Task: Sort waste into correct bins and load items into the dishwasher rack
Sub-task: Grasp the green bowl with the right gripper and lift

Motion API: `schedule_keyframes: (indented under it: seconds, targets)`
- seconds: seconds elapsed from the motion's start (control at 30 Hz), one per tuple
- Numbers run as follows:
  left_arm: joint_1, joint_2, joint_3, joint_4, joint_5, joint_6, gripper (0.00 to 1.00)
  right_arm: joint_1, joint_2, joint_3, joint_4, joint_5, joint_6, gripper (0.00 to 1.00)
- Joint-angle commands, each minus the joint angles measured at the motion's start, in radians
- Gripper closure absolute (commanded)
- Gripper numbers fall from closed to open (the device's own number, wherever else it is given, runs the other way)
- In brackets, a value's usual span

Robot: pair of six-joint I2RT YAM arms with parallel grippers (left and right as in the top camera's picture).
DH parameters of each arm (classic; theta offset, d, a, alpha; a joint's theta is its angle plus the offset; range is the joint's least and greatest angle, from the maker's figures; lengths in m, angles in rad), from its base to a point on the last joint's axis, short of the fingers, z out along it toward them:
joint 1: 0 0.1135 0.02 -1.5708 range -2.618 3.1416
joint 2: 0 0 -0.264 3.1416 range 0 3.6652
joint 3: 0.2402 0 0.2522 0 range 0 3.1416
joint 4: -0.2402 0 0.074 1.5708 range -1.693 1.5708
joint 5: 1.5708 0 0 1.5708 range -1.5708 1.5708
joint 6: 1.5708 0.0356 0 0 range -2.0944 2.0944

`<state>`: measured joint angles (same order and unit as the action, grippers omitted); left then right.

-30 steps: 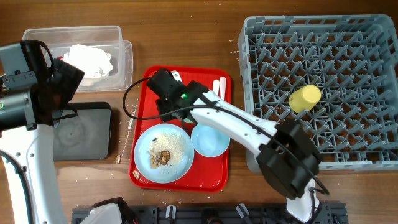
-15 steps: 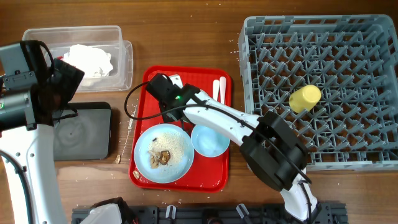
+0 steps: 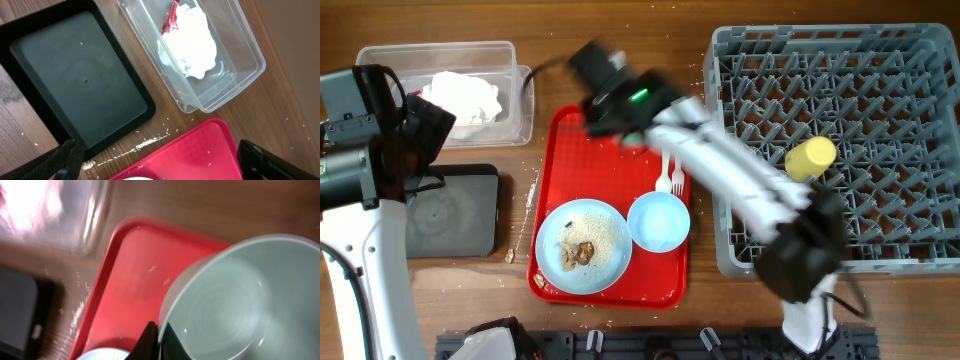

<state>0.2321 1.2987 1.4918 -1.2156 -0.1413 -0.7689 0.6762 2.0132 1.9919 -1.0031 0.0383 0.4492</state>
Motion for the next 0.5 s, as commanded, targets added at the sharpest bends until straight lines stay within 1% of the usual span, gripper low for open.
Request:
schedule_keyframes:
  seconds: [0.0, 0.1, 0.2, 0.27, 0.37, 0.47]
  targets:
    - [0.006, -0.002, 0.003, 0.002, -0.009, -0.002, 0.0, -0.309, -0.143, 0.049, -0.022, -0.262, -0.161, 0.96]
    - [0.006, -0.002, 0.003, 0.002, -0.009, -0.002, 0.0, -0.562, -0.147, 0.048, -0.047, -0.613, -0.311, 0.96]
    - [0.006, -0.002, 0.003, 0.002, -0.009, -0.002, 0.0, -0.765, -0.123, 0.027, -0.06, -0.875, -0.374, 0.96]
    - [0.006, -0.002, 0.003, 0.002, -0.009, -0.002, 0.0, -0.893, -0.089, -0.006, -0.062, -1.082, -0.446, 0.96]
    - [0.006, -0.002, 0.003, 0.002, -0.009, -0.002, 0.0, -0.966, -0.033, -0.043, -0.061, -1.23, -0.503, 0.95]
    - [0.006, -0.002, 0.003, 0.002, -0.009, -0.002, 0.0, -0.981, 0.036, -0.062, -0.037, -1.39, -0.534, 0.96]
